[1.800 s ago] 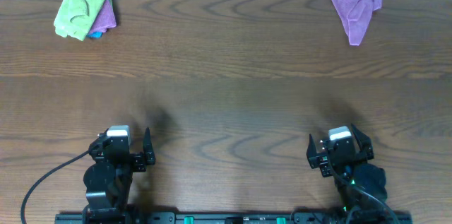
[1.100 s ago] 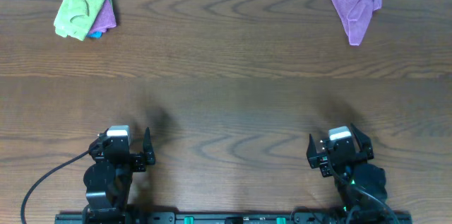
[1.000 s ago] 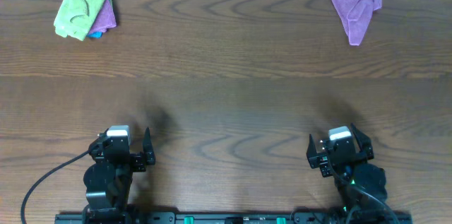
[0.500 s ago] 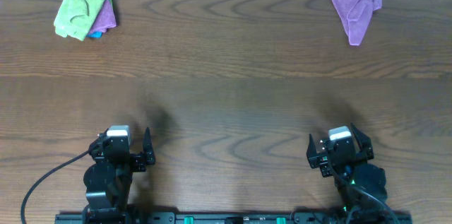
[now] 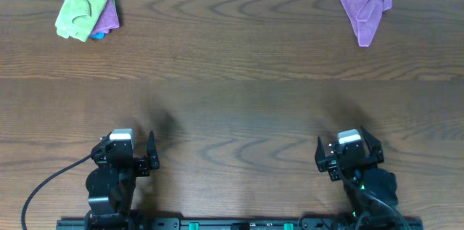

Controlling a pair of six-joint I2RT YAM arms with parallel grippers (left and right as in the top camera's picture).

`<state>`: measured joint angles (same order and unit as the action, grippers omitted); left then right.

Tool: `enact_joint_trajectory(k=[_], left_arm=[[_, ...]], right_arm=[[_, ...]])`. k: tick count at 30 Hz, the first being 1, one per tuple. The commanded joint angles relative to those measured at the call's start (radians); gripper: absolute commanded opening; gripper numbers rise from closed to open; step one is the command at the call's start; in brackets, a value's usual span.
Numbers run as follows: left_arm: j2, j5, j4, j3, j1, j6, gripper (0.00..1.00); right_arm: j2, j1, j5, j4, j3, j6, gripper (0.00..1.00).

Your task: Fold the cloth

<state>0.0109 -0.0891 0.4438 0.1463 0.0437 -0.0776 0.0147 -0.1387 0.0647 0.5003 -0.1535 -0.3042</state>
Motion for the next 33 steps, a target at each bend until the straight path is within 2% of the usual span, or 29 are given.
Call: enact_joint_trajectory(k=[1,2,4,7,8,12,14,17,20,23,25,30,33], left_arm=[[-0.007,0.018,0.000,-0.019,-0.005,0.011,0.95],[-0.007,0.018,0.000,-0.019,-0.005,0.011,0.96],[-0.007,0.018,0.000,-0.019,-0.005,0.011,0.95],[-0.007,0.018,0.000,-0.019,-0.005,0.011,0.95],[-0.007,0.018,0.000,-0.019,-0.005,0.011,0.96],[-0.007,0.018,0.000,-0.019,-0.005,0.011,0.95],[-0.007,0.018,0.000,-0.019,-0.005,0.011,0.96],[-0.007,0.019,0.000,-0.019,-0.005,0.011,0.95],[-0.007,0.018,0.000,-0.019,-0.005,0.011,0.96],[-0.007,0.018,0.000,-0.019,-0.005,0.011,0.95],[-0.007,0.018,0.000,-0.019,-0.005,0.011,0.95],[-0.007,0.018,0.000,-0.019,-0.005,0.011,0.96],[-0.007,0.018,0.000,-0.019,-0.005,0.011,0.96]], right_arm=[[-0.009,0.006,0.002,-0.078,0.010,0.039,0.99],[-0.009,0.006,0.000,-0.120,0.010,0.121,0.99],[-0.009,0.006,-0.002,-0.220,0.010,0.460,0.99],[-0.009,0.006,0.000,-0.230,0.010,0.956,0.99],[-0.009,0.007,0.017,-0.232,0.010,1.028,0.99],[-0.009,0.007,0.193,-0.289,0.010,1.106,0.99],[-0.007,0.007,0.191,-0.335,0.010,1.126,0.99],[0.043,0.008,0.159,-0.406,0.010,1.037,0.99],[0.173,0.008,0.159,-0.500,0.010,0.984,0.99],[0.370,0.010,0.147,-0.642,0.001,0.943,0.99],[0.603,0.037,0.121,-0.735,-0.063,0.907,0.99],[1.002,0.130,0.019,-0.739,-0.307,0.798,0.99],[1.185,0.179,0.006,-0.698,-0.452,0.782,0.99]])
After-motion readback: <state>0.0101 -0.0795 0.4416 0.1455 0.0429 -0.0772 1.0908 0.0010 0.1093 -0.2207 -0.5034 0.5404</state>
